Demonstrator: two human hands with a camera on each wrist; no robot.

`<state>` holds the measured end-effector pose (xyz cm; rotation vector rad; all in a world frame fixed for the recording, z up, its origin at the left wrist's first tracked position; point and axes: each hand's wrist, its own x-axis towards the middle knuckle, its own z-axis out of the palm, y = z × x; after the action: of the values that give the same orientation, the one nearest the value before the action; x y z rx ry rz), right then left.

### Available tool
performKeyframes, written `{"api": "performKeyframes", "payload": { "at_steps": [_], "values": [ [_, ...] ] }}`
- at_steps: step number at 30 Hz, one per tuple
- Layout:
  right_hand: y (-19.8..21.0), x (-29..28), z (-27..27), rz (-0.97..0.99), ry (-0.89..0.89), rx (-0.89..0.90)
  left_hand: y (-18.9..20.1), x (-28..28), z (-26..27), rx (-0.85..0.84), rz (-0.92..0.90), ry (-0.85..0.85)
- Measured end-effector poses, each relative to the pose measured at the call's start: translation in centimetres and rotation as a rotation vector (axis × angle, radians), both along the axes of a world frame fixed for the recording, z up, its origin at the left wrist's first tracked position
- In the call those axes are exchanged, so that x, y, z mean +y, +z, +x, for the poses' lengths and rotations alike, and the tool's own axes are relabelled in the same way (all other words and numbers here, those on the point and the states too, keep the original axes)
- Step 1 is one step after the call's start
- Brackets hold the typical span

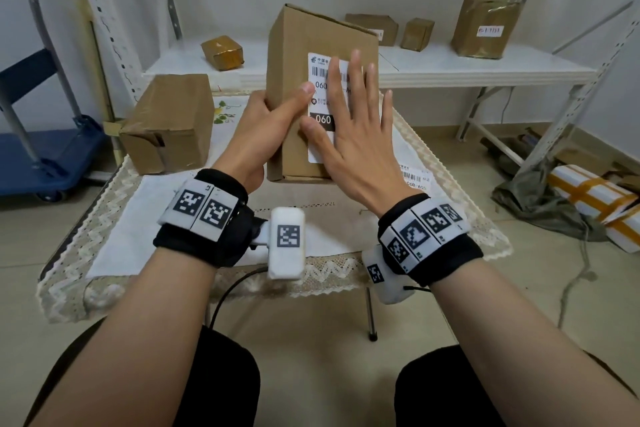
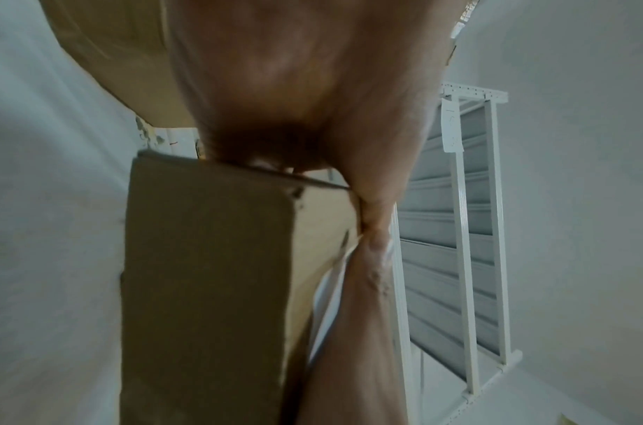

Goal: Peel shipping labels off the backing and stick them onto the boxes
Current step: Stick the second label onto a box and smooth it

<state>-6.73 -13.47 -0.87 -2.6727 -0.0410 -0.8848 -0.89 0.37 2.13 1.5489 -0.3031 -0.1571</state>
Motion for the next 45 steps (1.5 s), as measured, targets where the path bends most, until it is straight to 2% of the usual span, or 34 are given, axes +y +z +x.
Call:
{"api": "performKeyframes", "payload": {
  "at_steps": [4,8,14,19,23,32,38,45],
  "values": [
    [-0.1,0.1,0.1,-0.042,0.002,-0.026,0.3,0.8,0.5,0.044,-0.096,0.036],
    [-0.5,-0.3,0.1,-0.043,-0.01,0.006,0.3,1.0,0.3,0.063,-0.112,0.079],
    [-0.9,-2.0,0.4,0.094,-0.07,0.07,0.6,1.2,0.1,0.07,-0.131,0.159],
    [0.0,-0.8,0.1,0.075,-0.033,-0.006,0.7,1.0,-0.1,0.057,-0.12,0.154],
    [-0.4,0.5,0.1,0.031,-0.01,0.022,0.8,0.5,-0.5,0.049,-0.134,0.139],
    [-0.6,-1.6,0.6,0.208,-0.087,0.076,0.9,1.0,-0.5,0.062,-0.072,0.171],
    [-0.1,0.2,0.3,0.105,0.011,0.037,0.4,0.3,-0.2,0.068,-0.085,0.103],
    [-0.3,1.1,0.2,0.098,0.029,0.052,0.2,-0.2,-0.5,0.084,-0.142,0.075]
  ]
}}
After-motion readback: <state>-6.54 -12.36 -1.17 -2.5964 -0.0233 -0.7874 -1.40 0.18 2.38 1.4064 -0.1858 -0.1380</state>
